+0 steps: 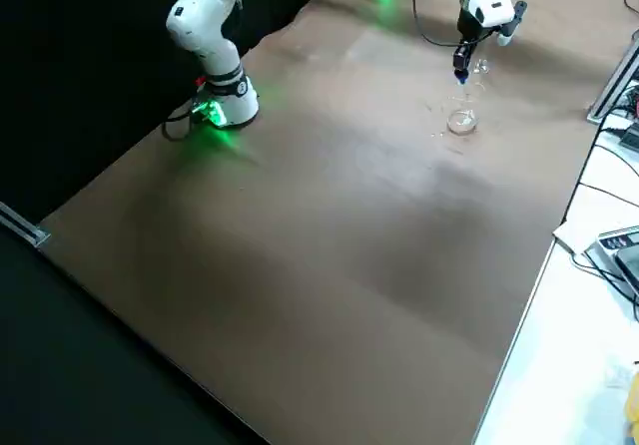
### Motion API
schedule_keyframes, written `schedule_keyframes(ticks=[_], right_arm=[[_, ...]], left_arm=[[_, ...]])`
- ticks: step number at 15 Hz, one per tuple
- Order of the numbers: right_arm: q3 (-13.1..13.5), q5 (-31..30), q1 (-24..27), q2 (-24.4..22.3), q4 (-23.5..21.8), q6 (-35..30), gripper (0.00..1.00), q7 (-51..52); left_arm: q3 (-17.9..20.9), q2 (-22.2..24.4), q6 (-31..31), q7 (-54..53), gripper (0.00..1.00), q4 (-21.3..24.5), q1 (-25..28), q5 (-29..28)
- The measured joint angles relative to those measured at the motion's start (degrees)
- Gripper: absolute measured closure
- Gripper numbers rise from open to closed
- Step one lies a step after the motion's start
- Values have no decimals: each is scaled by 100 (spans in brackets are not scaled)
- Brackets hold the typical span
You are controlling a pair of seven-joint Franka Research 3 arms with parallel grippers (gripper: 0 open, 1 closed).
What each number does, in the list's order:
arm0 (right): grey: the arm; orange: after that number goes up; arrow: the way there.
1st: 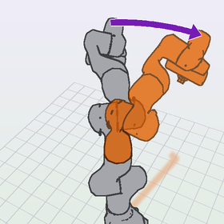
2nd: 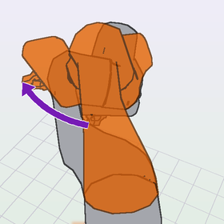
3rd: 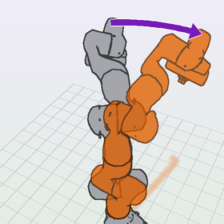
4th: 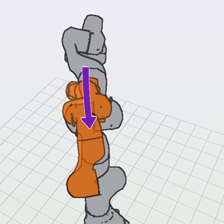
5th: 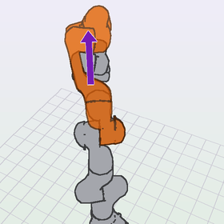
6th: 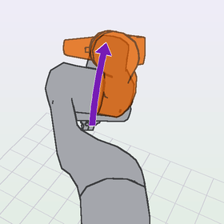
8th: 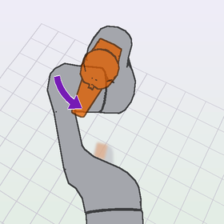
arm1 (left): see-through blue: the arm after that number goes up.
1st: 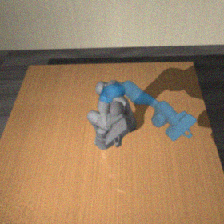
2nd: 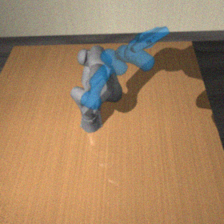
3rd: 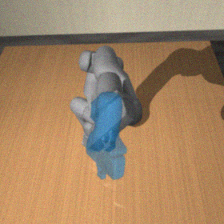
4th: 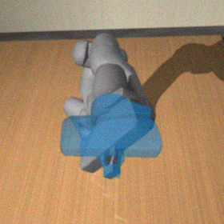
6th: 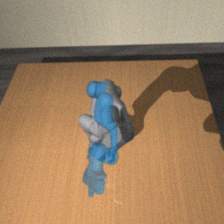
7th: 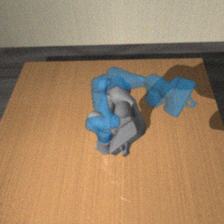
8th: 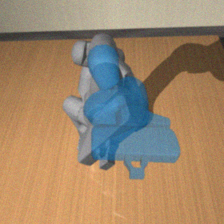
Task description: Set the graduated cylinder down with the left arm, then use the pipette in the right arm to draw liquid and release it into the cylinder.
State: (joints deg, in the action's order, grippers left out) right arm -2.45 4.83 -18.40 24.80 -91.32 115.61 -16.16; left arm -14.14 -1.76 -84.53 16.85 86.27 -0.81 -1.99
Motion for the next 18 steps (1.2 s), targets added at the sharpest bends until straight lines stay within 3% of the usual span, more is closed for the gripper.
schedule_keyframes(ticks=[1,2,6,10,18], right_arm=[[5,0,4,1,0,0,52,0],[9,2,24,1,3,7,33,0],[10,15,108,-2,58,7,2,7],[12,15,166,-141,173,-221,2,61],[18,49,701,-989,228,-1312,2,766]], left_arm=[[11,2,4,0,0,0,0,0],[28,2,86,-1,0,0,2,0],[37,2,133,-1,0,0,2,0],[215,1,133,-1,0,0,4,3],[382,-6,133,-11,0,3,13,25]])
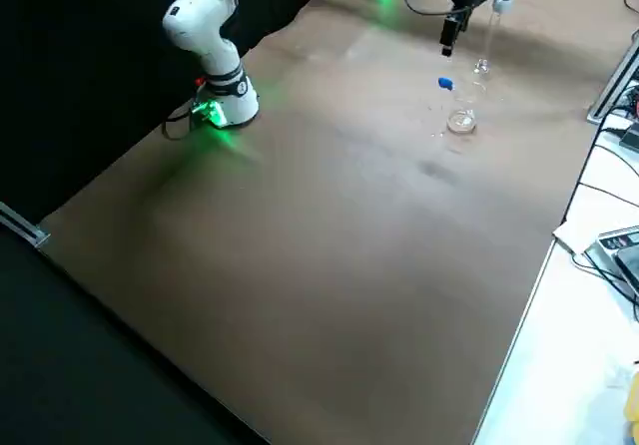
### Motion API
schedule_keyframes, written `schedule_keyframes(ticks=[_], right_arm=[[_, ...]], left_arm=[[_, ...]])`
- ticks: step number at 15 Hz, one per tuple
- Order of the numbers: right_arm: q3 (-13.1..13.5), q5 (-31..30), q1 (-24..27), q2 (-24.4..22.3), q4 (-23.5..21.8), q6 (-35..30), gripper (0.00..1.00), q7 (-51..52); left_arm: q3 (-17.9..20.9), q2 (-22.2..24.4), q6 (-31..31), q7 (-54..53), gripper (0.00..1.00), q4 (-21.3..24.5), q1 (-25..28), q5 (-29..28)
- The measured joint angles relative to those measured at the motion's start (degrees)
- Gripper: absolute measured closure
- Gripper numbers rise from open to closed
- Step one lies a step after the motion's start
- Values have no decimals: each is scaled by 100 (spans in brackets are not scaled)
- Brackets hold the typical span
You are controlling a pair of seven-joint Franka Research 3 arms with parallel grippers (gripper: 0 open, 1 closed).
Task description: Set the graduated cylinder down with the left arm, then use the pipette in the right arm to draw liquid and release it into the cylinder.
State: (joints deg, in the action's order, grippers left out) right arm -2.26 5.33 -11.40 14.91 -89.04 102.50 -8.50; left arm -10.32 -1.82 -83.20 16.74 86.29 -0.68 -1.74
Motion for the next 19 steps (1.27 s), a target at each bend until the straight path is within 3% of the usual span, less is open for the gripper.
schedule_keyframes(ticks=[6,11,19], right_arm=[[23,1,621,-792,-6,-1060,0,832],[24,2,756,-1282,-54,-1333,0,856],[25,1,843,-1369,-192,-1361,0,888]], left_arm=[[-1,-19,0,0,0,3,-1,1],[-1,-19,-1,0,0,3,0,1],[3,-19,-1,0,0,3,49,1]])
